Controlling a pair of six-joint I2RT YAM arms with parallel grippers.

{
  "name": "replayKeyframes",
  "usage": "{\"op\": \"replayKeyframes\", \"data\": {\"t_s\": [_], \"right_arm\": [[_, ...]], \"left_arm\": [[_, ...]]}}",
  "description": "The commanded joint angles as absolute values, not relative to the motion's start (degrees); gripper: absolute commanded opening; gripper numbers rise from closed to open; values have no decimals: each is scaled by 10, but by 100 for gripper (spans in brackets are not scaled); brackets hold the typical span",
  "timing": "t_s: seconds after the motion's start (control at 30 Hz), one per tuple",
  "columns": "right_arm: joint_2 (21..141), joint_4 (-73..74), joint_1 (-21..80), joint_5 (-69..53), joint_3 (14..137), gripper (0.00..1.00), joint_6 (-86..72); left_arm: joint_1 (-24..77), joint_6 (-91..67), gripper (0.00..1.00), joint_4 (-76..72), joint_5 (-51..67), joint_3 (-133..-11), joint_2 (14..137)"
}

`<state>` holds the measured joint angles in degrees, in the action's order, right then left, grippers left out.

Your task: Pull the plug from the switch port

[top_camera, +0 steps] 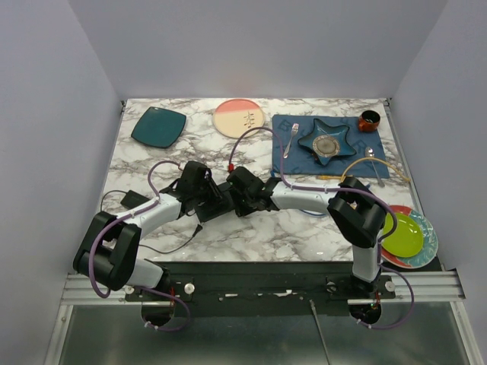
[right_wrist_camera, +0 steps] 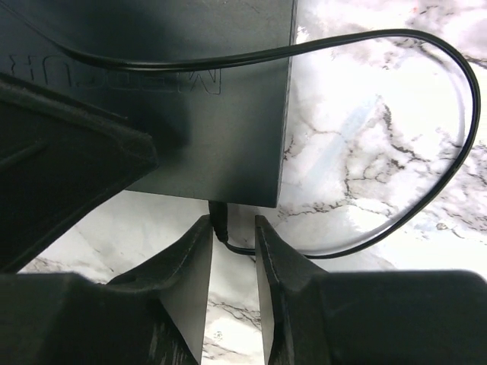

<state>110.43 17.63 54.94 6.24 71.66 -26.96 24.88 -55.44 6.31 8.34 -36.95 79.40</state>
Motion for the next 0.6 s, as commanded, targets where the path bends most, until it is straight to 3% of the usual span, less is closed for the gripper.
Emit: {"op": "replayKeyframes", "data": {"t_s": [0.0, 0.33, 0.57], "right_arm": [[1119, 186, 549, 113, 740, 35, -260], [1116, 130, 549, 141, 716, 29, -286], [1088, 62, 549, 158, 670, 33, -290]], "left_arm": [[250, -543, 41, 76, 69, -352, 790], [250, -543, 41, 78, 72, -335, 774], [250, -546, 41, 75, 77, -326, 770]]}}
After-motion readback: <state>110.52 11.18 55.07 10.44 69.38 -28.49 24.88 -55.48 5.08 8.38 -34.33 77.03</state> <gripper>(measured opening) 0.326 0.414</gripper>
